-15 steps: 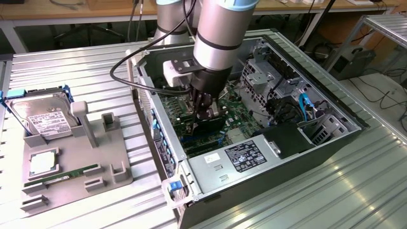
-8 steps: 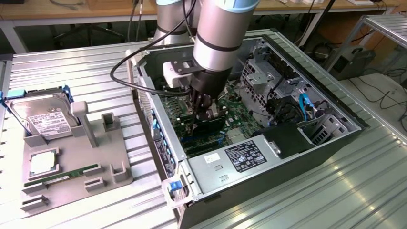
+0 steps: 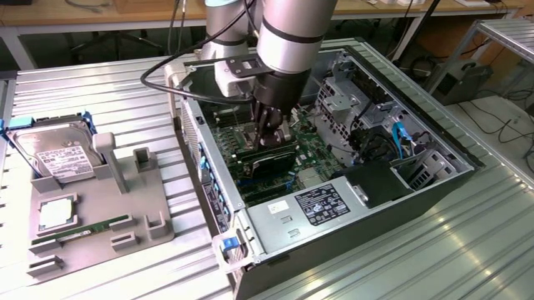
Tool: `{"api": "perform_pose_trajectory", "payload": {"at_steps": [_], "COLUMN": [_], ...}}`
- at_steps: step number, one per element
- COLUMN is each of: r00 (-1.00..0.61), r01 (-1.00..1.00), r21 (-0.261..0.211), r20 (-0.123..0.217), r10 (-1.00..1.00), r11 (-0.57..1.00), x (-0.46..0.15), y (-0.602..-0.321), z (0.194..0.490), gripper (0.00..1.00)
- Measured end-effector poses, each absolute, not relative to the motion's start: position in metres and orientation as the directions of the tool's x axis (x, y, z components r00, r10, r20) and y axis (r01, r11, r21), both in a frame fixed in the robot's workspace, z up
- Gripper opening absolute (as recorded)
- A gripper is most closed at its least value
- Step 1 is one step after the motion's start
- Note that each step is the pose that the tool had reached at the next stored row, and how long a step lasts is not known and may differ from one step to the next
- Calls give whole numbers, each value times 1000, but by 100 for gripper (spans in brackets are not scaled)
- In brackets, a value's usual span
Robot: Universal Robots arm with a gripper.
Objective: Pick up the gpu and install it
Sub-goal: 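Press down on the gpu until it lock into place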
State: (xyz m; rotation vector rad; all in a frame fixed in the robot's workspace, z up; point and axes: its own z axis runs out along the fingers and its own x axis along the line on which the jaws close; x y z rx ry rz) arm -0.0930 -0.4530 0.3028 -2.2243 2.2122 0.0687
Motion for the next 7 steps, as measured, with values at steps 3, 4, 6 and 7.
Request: {"api": "perform_pose_trajectory", "payload": {"at_steps": [3,4,6,7], "r00": [5,5,5,5], "r01": [-1000,-1000,-1000,-1000], "r21": [28,28,28,28], "r20": [-33,-33,-33,-33], "r10": [-999,-999,-999,-999], "r11": [-6,-6,-6,-6], "x": [-93,-93,-93,-93], "y": [-453,-453,-453,-453], "z": [303,303,303,303], "gripper": [11,11,11,11]}}
